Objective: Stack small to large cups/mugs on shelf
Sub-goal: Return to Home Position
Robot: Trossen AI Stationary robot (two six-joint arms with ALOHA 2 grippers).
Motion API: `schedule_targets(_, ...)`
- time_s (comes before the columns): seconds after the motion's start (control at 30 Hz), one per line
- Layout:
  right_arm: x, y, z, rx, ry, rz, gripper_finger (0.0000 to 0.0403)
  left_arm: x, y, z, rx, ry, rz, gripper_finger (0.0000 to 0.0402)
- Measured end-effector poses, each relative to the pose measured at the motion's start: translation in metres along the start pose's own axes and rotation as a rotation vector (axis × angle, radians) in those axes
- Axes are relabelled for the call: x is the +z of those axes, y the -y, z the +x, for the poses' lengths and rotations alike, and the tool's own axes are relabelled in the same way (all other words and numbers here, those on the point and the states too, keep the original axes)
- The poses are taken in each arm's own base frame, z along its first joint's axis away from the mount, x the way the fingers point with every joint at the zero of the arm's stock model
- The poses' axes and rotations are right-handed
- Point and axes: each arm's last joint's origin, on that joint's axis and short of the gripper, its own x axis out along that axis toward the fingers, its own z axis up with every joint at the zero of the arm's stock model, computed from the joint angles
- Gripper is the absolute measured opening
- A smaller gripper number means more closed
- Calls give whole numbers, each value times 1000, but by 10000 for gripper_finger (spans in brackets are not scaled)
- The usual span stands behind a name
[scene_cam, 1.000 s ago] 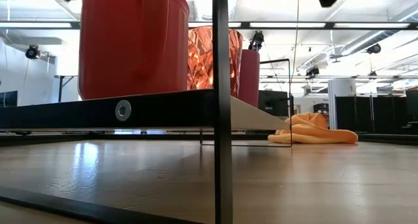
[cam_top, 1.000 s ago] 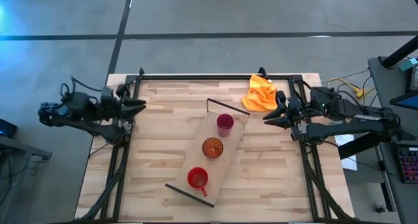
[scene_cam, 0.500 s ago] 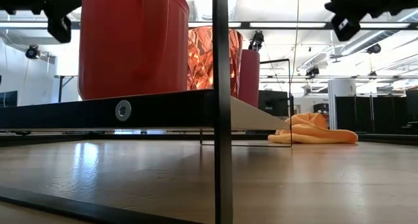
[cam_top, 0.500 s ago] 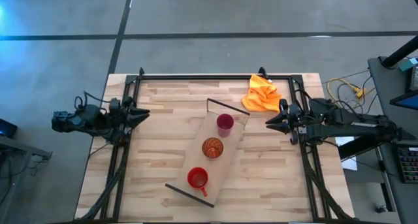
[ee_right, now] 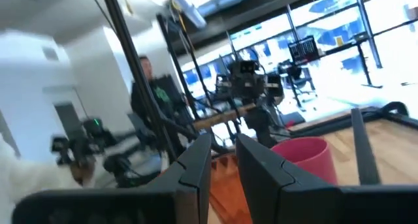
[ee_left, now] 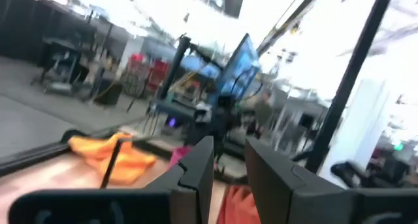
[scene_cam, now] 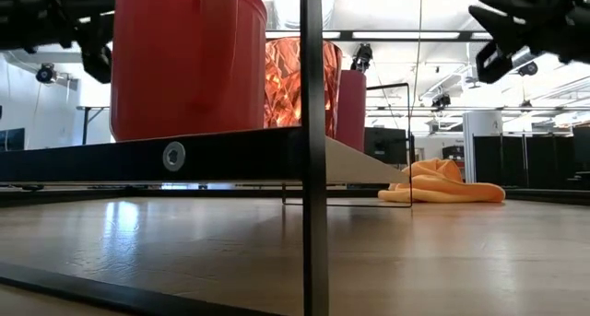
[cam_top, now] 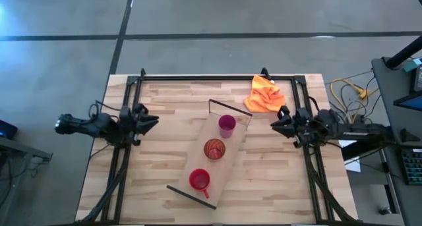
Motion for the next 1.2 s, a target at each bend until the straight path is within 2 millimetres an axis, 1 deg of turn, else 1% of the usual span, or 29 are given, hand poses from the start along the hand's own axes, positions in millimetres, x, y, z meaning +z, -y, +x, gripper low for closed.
schedule_targets(0.07, -7, 3, -3, -5, 0, 49, 68, -12, -3, 1, -20, 37, -10, 74)
schedule_targets(0.1, -8, 3, -3, -9, -6, 61, 68, -18, -5, 0, -23, 41, -12, 74)
schedule_targets(0.13, -8, 3, -3, -11, -8, 68, 68, -16, -4, 0, -28, 59, -21, 74)
schedule_targets(0.2, -7, 2, -4, -6, 2, 67, 68, -20, -6, 1, -9, 12, -15, 74)
schedule_targets(0.33, -6, 2, -5, -1, 14, 37, 68, -20, -6, 1, -12, 23, -21, 74)
schedule_targets(0.5, -7, 2, -5, -4, 4, 41, 68, -22, -6, 1, -6, 7, 11, 74)
schedule_targets(0.63, -14, 5, -5, -35, -64, 84, 68, -26, -7, 1, 5, -32, 46, 74)
schedule_targets(0.7, -20, 7, -6, -62, -126, 95, 68, -30, -9, 1, 16, -70, 66, 74)
schedule_targets(0.8, -29, 10, -8, -102, -217, 156, 68, -32, -10, 1, 23, -94, 75, 74)
schedule_targets(0.87, -30, 11, -8, -110, -232, 165, 68, -33, -10, 1, 24, -100, 77, 74)
schedule_targets(1.03, -30, 10, -8, -76, -237, 49, 68, -33, -10, 1, 24, -102, 78, 74)
schedule_targets(1.2, -34, 11, -9, -83, -285, 29, 68, -41, -13, -1, 48, -184, 110, 74)
